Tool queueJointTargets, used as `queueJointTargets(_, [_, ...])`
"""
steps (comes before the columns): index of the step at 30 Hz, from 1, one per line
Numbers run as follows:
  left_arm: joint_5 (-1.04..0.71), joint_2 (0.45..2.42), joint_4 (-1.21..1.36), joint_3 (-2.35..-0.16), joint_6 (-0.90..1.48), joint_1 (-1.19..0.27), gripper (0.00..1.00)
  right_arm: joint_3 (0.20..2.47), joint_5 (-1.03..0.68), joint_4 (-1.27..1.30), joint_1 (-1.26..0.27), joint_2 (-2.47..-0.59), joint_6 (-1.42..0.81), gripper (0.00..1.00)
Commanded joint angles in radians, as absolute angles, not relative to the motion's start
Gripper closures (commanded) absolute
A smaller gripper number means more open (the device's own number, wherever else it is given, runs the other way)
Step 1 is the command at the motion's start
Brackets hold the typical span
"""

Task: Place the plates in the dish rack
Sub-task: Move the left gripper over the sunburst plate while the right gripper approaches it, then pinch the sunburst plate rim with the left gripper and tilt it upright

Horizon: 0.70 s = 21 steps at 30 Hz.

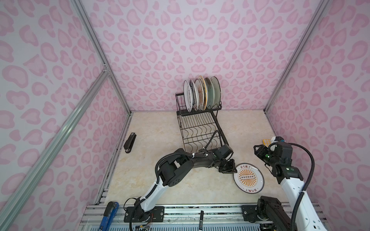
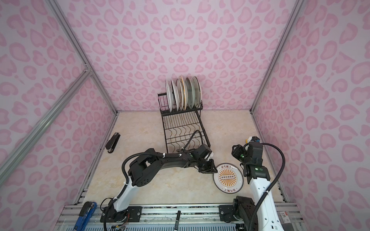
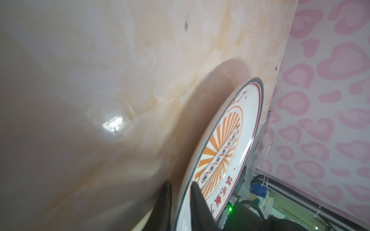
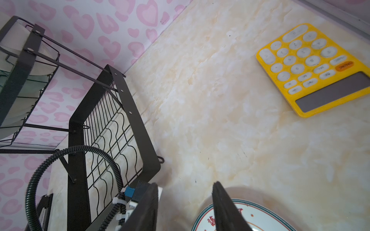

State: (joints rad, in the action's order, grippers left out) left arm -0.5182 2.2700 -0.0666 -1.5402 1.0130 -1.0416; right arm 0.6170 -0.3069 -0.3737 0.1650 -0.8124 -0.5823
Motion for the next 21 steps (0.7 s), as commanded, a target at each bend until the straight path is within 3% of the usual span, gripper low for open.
queueJointTargets(1, [-0.508, 2.282, -0.097, -1.555, 0.991, -1.042, 0.79, 0.611, -0.312, -0.363, 0.168, -0.807, -0.581, 0.56])
queueJointTargets(10, [-0.498, 2.277, -0.111, -1.557, 0.986, -1.041, 0.97, 0.607, -0.315, -0.362, 0.173, -0.804, -0.58, 0.56])
queueJointTargets(21, [-0.513, 2.195, -0.052, -1.485, 0.98, -1.001, 0.97, 0.612, -0.316, -0.365, 0.186, -0.805, -0.571, 0.57])
